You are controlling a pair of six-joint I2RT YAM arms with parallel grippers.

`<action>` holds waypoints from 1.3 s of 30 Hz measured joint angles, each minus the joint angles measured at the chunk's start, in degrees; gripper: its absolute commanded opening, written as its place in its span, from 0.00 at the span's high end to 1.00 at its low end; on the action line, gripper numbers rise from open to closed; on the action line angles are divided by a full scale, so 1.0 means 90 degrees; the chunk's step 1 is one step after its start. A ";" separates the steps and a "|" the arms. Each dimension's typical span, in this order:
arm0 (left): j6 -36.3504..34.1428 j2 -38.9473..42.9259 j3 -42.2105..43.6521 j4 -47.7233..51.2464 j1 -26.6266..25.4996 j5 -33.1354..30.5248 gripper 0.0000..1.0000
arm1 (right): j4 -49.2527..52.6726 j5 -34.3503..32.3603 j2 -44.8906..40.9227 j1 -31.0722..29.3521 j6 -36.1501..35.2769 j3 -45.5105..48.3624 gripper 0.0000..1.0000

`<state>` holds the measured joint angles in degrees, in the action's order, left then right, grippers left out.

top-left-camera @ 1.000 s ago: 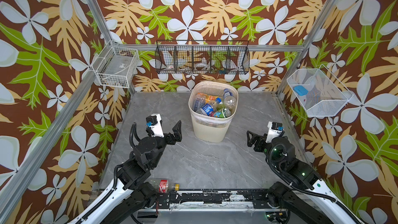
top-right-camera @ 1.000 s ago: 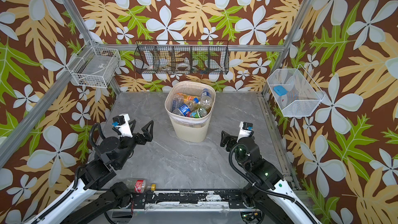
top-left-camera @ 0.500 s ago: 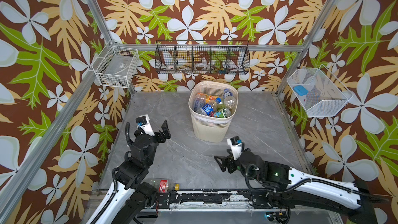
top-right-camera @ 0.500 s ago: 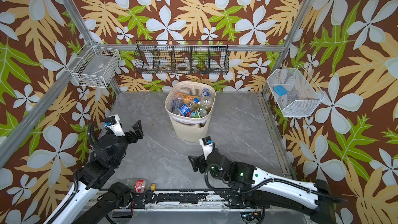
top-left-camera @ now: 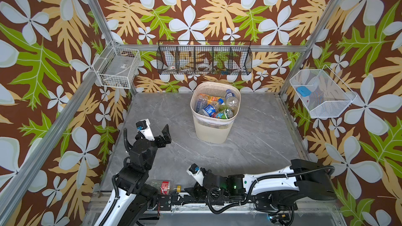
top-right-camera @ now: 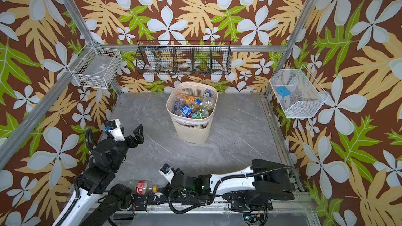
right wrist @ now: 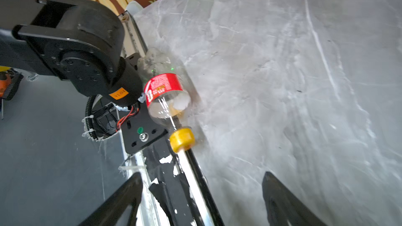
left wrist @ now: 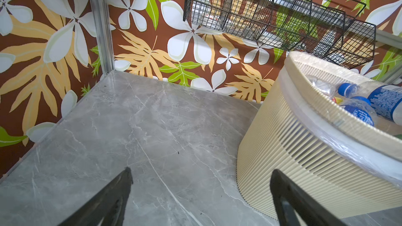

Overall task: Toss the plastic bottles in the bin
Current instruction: 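Grasp the red-label bottle by its yellow cap with the right gripper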

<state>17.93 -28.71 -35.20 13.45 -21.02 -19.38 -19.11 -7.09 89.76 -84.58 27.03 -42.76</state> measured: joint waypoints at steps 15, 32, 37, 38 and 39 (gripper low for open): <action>0.0000 0.0058 0.0007 0.0005 0.0007 0.0022 0.00 | -0.0512 0.0789 0.1528 -0.0010 -0.0301 -0.0806 0.22; 0.0000 -0.0002 0.0007 0.0012 0.0007 0.0022 0.00 | -0.0486 0.0913 0.2164 -0.0005 -0.0500 -0.1321 0.47; 0.0000 -0.0002 0.0007 0.0019 0.0007 0.0024 0.00 | -0.0481 0.0928 0.2237 -0.0005 -0.0503 -0.1399 0.57; 0.0000 -0.0002 0.0007 0.0019 0.0007 0.0024 0.00 | -0.0478 0.0928 0.2246 -0.0005 -0.0503 -0.1416 0.59; 0.0000 -0.0002 0.0007 0.0022 0.0007 0.0024 0.00 | -0.0478 0.0928 0.2256 -0.0005 -0.0500 -0.1426 0.60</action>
<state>17.93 -28.73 -35.14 13.65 -20.95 -19.16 -23.42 1.26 110.06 -84.62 22.52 -55.59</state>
